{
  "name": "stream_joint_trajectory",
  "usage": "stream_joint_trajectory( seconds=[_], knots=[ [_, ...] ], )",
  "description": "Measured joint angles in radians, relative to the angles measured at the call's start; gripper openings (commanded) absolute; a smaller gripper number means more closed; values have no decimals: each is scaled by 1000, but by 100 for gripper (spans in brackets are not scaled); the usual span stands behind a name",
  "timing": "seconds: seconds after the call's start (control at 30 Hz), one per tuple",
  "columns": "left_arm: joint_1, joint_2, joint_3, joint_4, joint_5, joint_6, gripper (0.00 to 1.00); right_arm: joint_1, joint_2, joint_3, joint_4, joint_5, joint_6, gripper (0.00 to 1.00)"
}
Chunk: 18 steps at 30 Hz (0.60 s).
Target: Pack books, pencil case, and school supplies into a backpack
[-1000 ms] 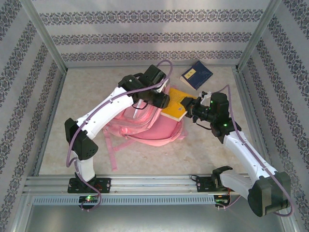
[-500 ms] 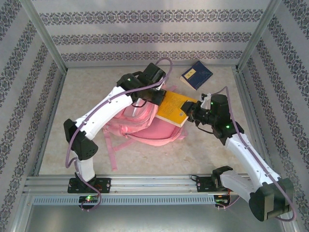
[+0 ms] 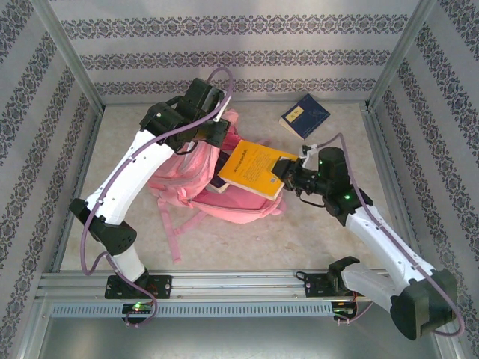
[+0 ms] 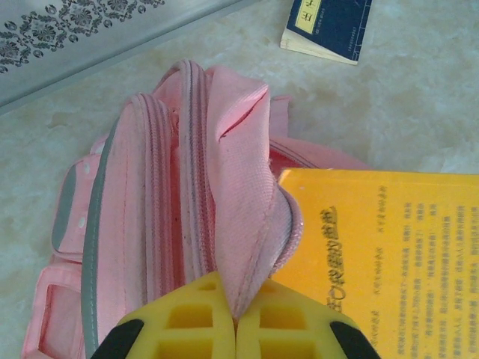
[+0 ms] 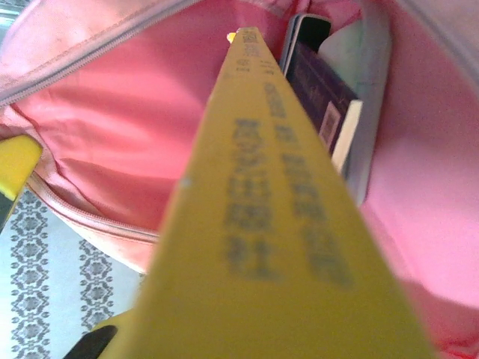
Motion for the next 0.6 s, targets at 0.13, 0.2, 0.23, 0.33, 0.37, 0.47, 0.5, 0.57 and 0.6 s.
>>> stream_joint_trajectory(
  seconds=[0.13,0.2,0.23,0.33,0.37,0.47,0.5,0.57,0.6],
  knots=[
    [1,0,11,-10,1,3,0,52,66,14,73,13,56,0],
    [3,0,17,-16,4,4,0,85,105,24,109,33,76,0],
    [3,0,21,-18,5,5,0,102,124,27,124,46,80,0],
    [5,0,32,-22,7,8,0,146,180,37,164,91,91,0],
    [5,0,34,-22,8,8,0,159,201,40,176,114,94,0],
    [5,1,43,-29,13,7,0,185,262,59,201,168,97,0],
    [5,2,54,-37,16,7,0,191,290,72,214,183,98,0],
    [5,14,93,-65,22,6,0,198,343,99,237,207,99,0],
    [5,23,118,-79,23,6,0,203,373,116,252,216,102,0]
  ],
)
